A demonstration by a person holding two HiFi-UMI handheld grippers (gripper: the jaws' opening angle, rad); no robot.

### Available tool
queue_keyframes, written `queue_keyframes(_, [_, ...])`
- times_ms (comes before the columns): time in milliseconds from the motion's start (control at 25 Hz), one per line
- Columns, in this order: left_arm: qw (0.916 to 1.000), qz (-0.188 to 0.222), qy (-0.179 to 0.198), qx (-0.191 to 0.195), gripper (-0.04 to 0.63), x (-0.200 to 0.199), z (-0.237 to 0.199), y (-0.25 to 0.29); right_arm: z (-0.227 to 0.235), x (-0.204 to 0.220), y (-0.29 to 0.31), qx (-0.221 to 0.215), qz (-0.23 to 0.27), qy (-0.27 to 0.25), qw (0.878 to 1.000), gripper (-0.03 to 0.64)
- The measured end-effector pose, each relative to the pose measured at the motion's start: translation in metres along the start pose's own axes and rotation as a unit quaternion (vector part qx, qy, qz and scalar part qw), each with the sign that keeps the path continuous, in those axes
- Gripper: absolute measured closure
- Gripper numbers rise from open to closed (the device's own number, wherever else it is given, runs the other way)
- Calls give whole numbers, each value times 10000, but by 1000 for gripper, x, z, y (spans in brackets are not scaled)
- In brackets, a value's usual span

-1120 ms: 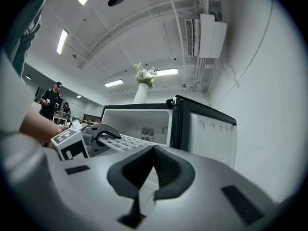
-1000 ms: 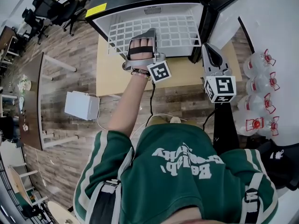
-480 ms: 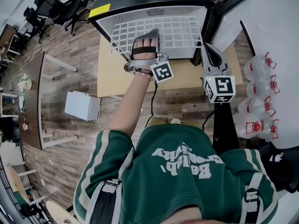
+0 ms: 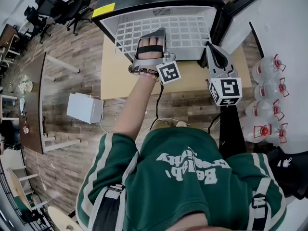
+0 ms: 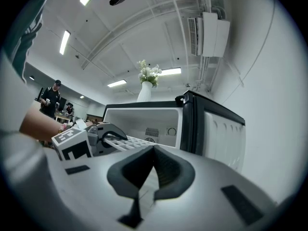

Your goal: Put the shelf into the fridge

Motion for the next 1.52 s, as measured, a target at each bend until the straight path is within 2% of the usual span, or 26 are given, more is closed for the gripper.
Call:
queue_keyframes(520, [9998, -13, -3, 202, 569, 1, -8, 8, -2, 2, 6, 0, 17, 27, 10000, 614])
queue_keyframes(1520, [9999, -31, 0, 163, 569, 6, -5, 35, 6, 5, 22, 8, 24, 18, 10000, 614])
Point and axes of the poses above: the fingertips, and each gripper's own axes: y forward along the fingers, z to its right, x out of its underside, the point moved 10 cm from there along -y, backward along the fingers, and after that the axes turned 7 degrees about z, right-handed, at the moved point
